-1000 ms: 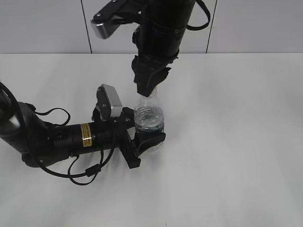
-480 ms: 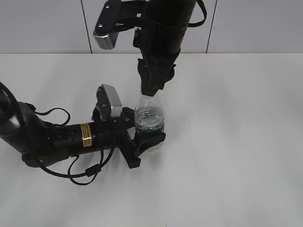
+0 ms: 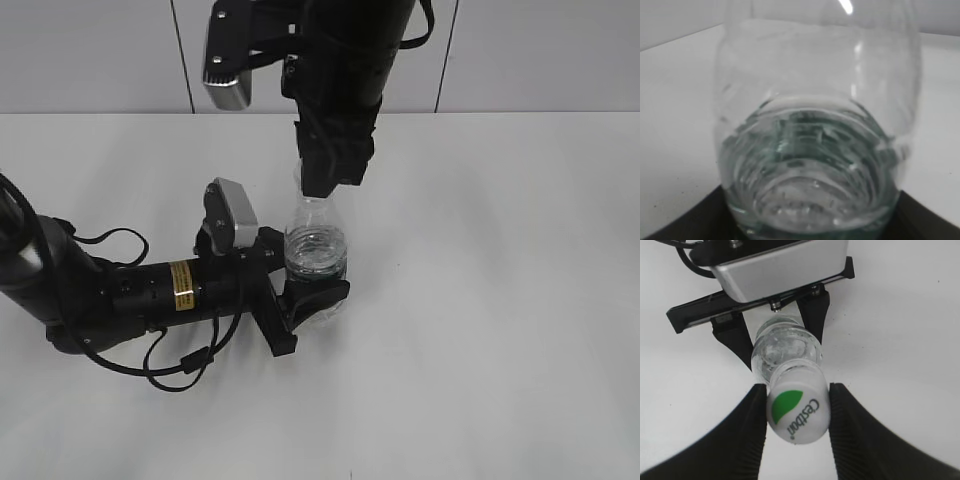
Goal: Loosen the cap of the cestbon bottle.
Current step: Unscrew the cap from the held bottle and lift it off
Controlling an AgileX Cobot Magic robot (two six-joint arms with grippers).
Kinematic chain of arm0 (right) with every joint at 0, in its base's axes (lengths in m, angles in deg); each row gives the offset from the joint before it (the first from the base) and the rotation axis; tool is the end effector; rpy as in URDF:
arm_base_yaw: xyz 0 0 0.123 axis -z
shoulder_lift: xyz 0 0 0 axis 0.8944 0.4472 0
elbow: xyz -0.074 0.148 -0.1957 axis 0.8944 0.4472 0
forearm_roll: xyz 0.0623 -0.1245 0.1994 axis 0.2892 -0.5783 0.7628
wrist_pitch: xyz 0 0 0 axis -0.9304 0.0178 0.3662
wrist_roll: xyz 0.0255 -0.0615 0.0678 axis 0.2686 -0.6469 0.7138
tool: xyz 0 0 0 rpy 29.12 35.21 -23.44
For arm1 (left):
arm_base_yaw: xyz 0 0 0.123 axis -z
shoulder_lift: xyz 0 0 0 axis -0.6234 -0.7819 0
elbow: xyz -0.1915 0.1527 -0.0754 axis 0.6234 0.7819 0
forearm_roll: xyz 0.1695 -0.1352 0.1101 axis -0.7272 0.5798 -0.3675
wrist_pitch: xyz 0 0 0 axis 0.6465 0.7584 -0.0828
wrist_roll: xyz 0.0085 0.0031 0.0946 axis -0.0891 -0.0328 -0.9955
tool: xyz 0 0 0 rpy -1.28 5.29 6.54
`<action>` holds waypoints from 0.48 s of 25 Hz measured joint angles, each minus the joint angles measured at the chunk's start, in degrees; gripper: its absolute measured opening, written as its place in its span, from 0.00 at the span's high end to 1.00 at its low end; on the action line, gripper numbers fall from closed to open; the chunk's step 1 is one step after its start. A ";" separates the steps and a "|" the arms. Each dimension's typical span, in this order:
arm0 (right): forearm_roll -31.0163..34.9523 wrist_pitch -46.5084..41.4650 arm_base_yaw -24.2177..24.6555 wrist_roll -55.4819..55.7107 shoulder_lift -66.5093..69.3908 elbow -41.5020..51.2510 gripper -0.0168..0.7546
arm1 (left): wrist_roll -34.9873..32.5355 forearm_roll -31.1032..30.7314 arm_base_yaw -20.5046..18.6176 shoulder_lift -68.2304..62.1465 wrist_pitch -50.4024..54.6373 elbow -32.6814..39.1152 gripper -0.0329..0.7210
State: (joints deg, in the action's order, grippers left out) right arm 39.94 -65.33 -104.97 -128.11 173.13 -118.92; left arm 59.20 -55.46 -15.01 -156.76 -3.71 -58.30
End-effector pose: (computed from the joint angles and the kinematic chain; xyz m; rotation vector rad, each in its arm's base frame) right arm 0.3005 0.2775 0.2495 -2.2313 1.7946 0.0644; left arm 0.2799 -0.1967 0.0385 1.0643 1.5415 -0.9007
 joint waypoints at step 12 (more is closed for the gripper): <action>-0.44 0.19 -0.06 10.80 -5.97 0.00 0.61 | -0.05 -0.23 0.00 0.00 0.00 0.00 0.41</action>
State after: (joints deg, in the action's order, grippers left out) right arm 39.49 -65.15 -105.03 -117.31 167.17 -118.92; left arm 59.15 -55.69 -15.01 -156.76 -3.71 -58.30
